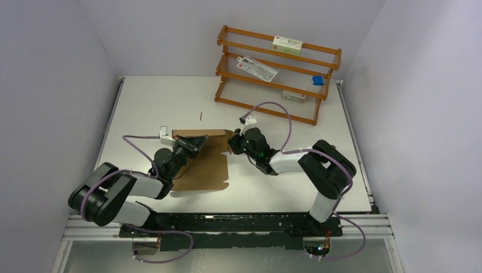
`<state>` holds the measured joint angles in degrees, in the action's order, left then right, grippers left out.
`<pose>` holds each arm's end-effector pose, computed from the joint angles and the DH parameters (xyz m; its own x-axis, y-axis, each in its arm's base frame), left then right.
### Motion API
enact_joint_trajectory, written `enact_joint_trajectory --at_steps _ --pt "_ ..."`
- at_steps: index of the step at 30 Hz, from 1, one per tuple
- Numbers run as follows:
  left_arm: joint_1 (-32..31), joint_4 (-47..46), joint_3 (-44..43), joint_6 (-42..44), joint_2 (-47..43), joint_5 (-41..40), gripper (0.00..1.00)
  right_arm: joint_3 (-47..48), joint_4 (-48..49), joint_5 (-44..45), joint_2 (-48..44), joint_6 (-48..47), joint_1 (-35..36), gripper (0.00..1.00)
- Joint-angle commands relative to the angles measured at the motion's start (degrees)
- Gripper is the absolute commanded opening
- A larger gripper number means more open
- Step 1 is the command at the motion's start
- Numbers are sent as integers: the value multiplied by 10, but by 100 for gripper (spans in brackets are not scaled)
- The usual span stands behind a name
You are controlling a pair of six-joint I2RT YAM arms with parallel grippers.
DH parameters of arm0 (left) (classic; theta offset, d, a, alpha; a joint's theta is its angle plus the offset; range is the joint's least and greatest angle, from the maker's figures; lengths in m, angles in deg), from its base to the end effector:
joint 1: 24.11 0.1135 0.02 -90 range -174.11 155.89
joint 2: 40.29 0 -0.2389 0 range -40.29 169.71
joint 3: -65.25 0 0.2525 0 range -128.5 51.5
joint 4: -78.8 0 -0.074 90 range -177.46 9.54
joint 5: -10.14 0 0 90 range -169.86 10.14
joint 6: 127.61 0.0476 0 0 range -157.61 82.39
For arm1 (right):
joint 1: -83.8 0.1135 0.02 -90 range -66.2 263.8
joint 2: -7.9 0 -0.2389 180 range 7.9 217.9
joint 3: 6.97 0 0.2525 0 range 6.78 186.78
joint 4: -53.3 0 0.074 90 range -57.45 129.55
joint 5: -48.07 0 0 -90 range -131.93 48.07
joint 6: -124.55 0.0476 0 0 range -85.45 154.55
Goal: Fold the paper box
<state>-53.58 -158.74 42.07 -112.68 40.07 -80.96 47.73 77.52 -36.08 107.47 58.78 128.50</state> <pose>0.2080 -0.1165 0.1376 -0.4577 -0.8510 -0.2575 0.1277 0.2237 -0.9663 0.2538 0.2443 0.1281 -0.4879 0.0915 -0.8681 -0.4734 0.8078 0.3513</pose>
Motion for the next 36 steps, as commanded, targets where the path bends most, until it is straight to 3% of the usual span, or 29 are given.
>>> enact_joint_trajectory --at_steps 1,9,19,29,31,36 --pt "-9 -31 19 0 9 -12 5 11 91 -28 -14 14 7 10" --pt "2 82 -11 37 -35 -33 5 -38 142 -120 -15 -133 -9 19" --pt "24 106 -7 39 -41 -10 5 -3 142 -230 13 -165 -50 28" --pt "25 87 -12 54 -33 6 6 7 141 -239 34 -171 -50 10" --pt "25 79 -12 62 -37 14 14 11 137 -238 40 -173 -50 9" --pt "15 139 -41 100 -56 32 45 10 140 -233 43 -172 -49 8"
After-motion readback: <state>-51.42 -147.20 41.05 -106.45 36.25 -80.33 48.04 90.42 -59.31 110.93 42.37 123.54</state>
